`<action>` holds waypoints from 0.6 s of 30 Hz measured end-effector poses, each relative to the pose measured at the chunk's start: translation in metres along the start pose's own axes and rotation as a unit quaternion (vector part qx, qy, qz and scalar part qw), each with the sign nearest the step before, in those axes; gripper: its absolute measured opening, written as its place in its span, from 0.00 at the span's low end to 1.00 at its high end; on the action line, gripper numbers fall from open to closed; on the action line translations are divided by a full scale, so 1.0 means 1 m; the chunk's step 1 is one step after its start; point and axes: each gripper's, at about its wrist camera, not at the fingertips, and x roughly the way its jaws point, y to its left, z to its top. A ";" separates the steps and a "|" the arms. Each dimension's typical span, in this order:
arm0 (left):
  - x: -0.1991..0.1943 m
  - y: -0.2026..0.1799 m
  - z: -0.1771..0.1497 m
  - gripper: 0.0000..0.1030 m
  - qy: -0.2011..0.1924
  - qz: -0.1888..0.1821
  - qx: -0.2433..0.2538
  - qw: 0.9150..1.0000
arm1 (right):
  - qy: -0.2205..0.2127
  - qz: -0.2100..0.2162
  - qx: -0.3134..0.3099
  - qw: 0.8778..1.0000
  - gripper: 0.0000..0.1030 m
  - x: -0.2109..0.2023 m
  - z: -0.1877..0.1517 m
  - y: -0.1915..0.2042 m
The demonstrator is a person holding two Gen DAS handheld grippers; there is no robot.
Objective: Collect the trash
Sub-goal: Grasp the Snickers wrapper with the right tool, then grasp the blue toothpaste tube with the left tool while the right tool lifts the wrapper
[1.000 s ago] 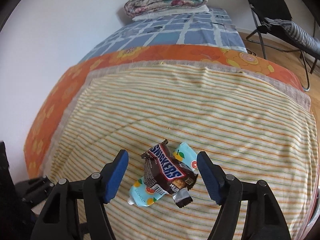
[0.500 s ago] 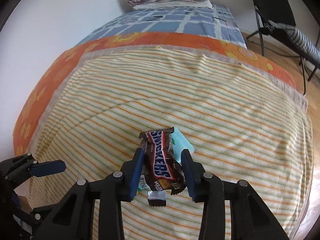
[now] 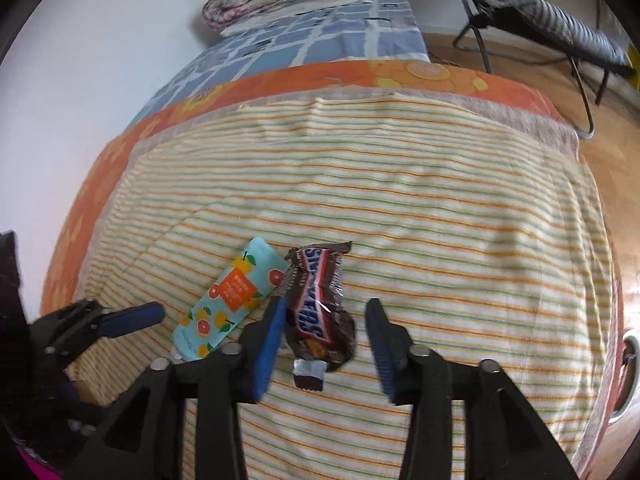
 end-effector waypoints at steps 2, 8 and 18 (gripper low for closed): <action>0.008 0.000 0.004 0.62 0.005 0.001 -0.001 1.000 | -0.002 0.010 0.011 1.000 0.59 -0.001 0.000 -0.004; 0.019 -0.008 0.013 0.46 0.000 0.038 0.027 0.999 | -0.007 0.016 0.013 1.000 0.59 0.001 0.004 -0.001; 0.013 -0.002 0.007 0.36 -0.009 0.054 0.021 0.998 | 0.003 -0.012 -0.027 1.000 0.46 0.017 0.001 0.016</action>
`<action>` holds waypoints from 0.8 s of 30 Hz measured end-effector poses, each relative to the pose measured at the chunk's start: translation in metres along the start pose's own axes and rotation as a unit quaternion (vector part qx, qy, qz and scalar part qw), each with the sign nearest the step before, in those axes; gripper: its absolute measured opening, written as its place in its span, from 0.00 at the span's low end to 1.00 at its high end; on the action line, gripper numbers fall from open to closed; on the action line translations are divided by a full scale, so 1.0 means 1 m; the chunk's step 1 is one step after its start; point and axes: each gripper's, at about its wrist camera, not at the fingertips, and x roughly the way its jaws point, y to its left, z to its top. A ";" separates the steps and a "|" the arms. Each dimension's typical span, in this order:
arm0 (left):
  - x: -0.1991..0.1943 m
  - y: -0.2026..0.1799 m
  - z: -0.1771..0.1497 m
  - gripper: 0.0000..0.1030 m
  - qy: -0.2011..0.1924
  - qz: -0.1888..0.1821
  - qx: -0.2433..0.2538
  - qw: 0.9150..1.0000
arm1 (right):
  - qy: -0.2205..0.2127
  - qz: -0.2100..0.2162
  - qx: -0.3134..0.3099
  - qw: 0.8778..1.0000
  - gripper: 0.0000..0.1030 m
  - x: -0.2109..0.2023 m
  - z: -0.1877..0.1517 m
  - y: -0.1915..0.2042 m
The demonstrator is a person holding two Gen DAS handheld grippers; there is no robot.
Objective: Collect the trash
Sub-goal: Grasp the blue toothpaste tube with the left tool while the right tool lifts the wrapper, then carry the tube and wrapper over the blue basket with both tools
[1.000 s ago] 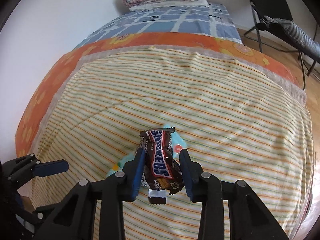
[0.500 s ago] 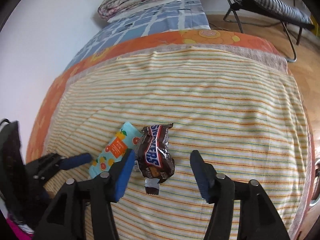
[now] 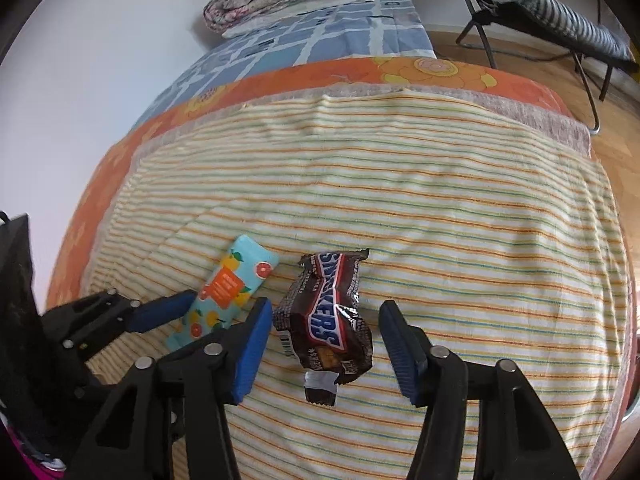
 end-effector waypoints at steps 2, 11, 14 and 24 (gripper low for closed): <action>-0.003 0.002 -0.003 0.36 0.000 0.001 -0.005 1.000 | 0.004 -0.002 -0.008 1.000 0.35 0.001 -0.002 0.002; -0.026 0.013 -0.016 0.36 -0.007 0.012 -0.024 1.000 | -0.012 -0.002 -0.022 1.000 0.24 -0.024 -0.014 0.010; -0.040 0.015 -0.021 0.36 -0.014 0.015 -0.026 0.999 | -0.016 -0.004 -0.023 1.000 0.24 -0.035 -0.020 0.013; -0.105 0.018 -0.050 0.36 -0.040 0.013 -0.043 0.998 | -0.039 -0.006 -0.042 0.998 0.25 -0.086 -0.056 0.034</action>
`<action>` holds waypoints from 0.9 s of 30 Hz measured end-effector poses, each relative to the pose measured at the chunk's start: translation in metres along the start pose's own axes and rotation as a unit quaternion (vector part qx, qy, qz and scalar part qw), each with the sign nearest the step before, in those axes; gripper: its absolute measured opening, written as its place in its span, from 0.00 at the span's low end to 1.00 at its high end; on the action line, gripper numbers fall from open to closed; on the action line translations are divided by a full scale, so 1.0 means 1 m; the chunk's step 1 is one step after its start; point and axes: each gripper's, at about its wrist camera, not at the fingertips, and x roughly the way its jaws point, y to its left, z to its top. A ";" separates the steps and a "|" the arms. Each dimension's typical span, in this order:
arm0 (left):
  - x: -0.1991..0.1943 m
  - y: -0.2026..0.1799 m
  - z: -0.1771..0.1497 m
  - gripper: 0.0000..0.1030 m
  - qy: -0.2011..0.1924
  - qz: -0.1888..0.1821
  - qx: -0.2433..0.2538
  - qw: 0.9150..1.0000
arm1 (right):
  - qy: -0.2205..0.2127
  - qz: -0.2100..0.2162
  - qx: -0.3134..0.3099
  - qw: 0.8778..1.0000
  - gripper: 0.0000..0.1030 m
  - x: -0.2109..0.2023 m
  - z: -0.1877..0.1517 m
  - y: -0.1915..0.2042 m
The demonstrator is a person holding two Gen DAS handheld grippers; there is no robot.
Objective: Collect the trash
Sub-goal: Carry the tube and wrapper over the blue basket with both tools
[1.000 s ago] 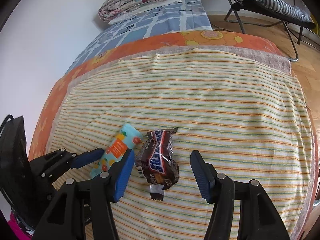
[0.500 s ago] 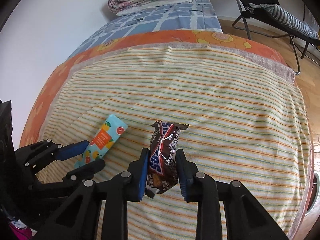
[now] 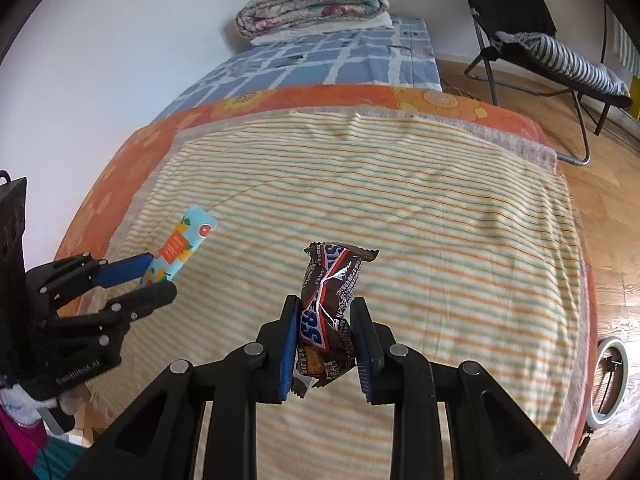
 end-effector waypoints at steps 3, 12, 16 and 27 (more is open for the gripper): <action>-0.021 0.000 -0.012 0.36 -0.008 -0.003 -0.005 1.000 | -0.006 0.002 -0.007 1.000 0.25 -0.016 -0.013 0.010; -0.076 -0.006 -0.060 0.36 -0.028 -0.013 -0.012 0.999 | -0.023 0.012 -0.031 0.999 0.25 -0.059 -0.059 0.043; -0.095 -0.011 -0.082 0.36 -0.031 -0.018 -0.011 0.999 | -0.027 0.019 -0.040 0.999 0.25 -0.073 -0.080 0.058; -0.128 -0.024 -0.145 0.36 -0.029 -0.022 -0.005 0.999 | -0.022 0.033 -0.053 0.998 0.25 -0.095 -0.146 0.085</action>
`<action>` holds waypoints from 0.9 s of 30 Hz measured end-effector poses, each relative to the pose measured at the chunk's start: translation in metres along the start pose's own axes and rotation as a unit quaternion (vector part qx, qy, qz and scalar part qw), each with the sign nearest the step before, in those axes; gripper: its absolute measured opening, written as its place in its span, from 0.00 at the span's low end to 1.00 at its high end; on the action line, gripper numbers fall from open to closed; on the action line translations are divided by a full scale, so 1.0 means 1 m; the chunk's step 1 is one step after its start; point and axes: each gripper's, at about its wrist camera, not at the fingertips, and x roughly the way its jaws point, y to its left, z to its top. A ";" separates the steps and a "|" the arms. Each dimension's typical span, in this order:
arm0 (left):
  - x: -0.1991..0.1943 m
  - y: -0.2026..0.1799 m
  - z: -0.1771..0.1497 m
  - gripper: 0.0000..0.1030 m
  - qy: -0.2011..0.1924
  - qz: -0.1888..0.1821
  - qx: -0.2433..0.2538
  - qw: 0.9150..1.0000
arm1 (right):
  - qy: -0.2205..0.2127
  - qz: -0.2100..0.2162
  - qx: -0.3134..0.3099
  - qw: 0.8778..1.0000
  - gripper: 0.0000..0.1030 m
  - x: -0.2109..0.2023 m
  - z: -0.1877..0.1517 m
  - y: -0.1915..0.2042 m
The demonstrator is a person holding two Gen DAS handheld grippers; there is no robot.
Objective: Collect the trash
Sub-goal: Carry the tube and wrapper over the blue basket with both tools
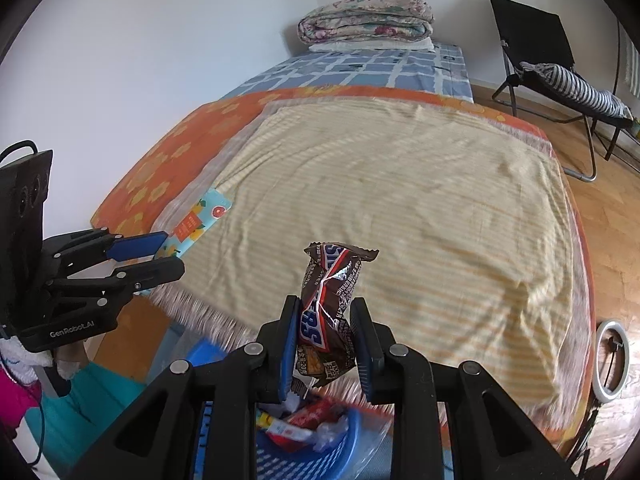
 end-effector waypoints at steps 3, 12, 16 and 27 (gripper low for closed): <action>-0.002 -0.003 -0.017 0.36 0.009 -0.005 -0.001 1.000 | 0.005 0.004 0.001 1.000 0.25 -0.003 -0.017 0.005; -0.004 -0.017 -0.057 0.36 0.029 -0.010 0.010 0.999 | 0.022 0.004 -0.015 1.000 0.25 -0.007 -0.059 0.024; 0.000 -0.015 -0.074 0.36 0.043 -0.012 0.004 0.999 | 0.035 0.007 -0.018 0.999 0.25 -0.004 -0.076 0.028; 0.018 -0.009 -0.108 0.36 0.084 -0.020 -0.010 0.996 | 0.078 0.014 -0.019 0.997 0.26 0.018 -0.106 0.035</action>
